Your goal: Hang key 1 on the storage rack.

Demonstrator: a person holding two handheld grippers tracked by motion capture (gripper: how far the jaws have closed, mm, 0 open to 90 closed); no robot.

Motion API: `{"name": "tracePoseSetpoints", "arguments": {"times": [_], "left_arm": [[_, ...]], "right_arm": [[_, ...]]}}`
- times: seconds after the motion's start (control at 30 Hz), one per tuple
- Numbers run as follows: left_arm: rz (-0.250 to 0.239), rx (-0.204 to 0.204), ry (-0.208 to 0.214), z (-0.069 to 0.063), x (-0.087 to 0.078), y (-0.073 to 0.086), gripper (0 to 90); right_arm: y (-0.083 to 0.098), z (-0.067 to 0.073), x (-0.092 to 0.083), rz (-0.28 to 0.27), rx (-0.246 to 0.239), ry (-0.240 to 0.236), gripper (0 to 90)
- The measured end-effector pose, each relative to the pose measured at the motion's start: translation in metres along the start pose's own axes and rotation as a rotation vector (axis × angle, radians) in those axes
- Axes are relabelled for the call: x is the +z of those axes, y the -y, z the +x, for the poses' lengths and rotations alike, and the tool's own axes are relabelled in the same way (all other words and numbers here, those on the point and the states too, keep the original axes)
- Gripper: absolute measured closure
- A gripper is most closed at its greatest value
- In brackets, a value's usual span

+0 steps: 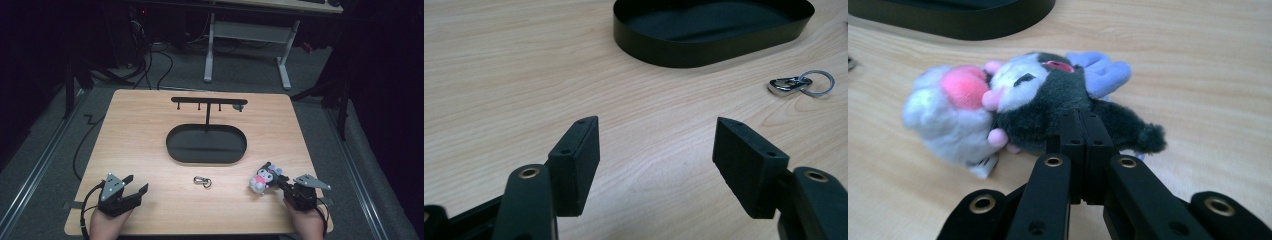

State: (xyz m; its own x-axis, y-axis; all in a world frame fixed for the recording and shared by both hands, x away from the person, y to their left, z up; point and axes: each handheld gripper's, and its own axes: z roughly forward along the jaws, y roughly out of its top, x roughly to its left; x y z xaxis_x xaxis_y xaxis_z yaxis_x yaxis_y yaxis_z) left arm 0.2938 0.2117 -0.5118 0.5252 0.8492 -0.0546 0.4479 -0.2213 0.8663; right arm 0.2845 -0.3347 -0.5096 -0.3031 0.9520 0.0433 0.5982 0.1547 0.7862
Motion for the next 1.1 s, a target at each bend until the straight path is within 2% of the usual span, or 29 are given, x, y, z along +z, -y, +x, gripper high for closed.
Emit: {"name": "tracePoseSetpoints", "arguments": {"times": [0.17, 0.2, 0.27, 0.37, 0.4, 0.57, 0.73, 0.87, 1.0, 1.1], "left_arm": [[-0.008, -0.013, -0.03, 0.004, -0.014, 0.007, 36.1], [-0.01, -0.018, -0.035, 0.005, -0.016, 0.009, 36.1], [-0.016, -0.031, -0.051, 0.007, -0.024, 0.014, 36.2], [-0.017, -0.039, -0.061, 0.008, -0.028, 0.017, 36.2], [-0.015, -0.042, -0.066, 0.009, -0.031, 0.018, 36.2], [-0.019, -0.052, -0.079, 0.011, -0.038, 0.023, 36.3], [-0.027, -0.054, -0.076, 0.012, -0.038, 0.022, 36.2], [-0.034, -0.042, -0.069, 0.01, -0.034, 0.017, 35.4], [-0.044, -0.038, -0.065, 0.009, -0.029, 0.012, 33.6], [-0.051, -0.024, -0.057, 0.006, -0.022, 0.007, 33.2]], "right_arm": [[-0.016, 0.0, 0.022, 0.007, -0.036, 0.008, 90.0], [-0.016, 0.0, 0.022, 0.007, -0.036, 0.008, 90.0], [-0.024, 0.002, 0.035, 0.01, -0.079, 0.006, 90.0], [-0.028, 0.003, 0.041, 0.008, -0.091, -0.001, 90.0], [-0.032, 0.003, 0.047, 0.003, -0.108, -0.002, 90.0], [-0.037, -0.001, 0.054, 0.002, -0.098, -0.017, 90.0], [-0.036, -0.003, 0.052, -0.001, -0.089, -0.008, 88.2], [-0.032, -0.005, 0.044, -0.014, -0.074, 0.009, 80.8], [-0.028, -0.007, 0.038, -0.018, -0.066, 0.013, 77.3], [-0.02, -0.008, 0.027, -0.03, -0.052, 0.014, 71.5]]}}
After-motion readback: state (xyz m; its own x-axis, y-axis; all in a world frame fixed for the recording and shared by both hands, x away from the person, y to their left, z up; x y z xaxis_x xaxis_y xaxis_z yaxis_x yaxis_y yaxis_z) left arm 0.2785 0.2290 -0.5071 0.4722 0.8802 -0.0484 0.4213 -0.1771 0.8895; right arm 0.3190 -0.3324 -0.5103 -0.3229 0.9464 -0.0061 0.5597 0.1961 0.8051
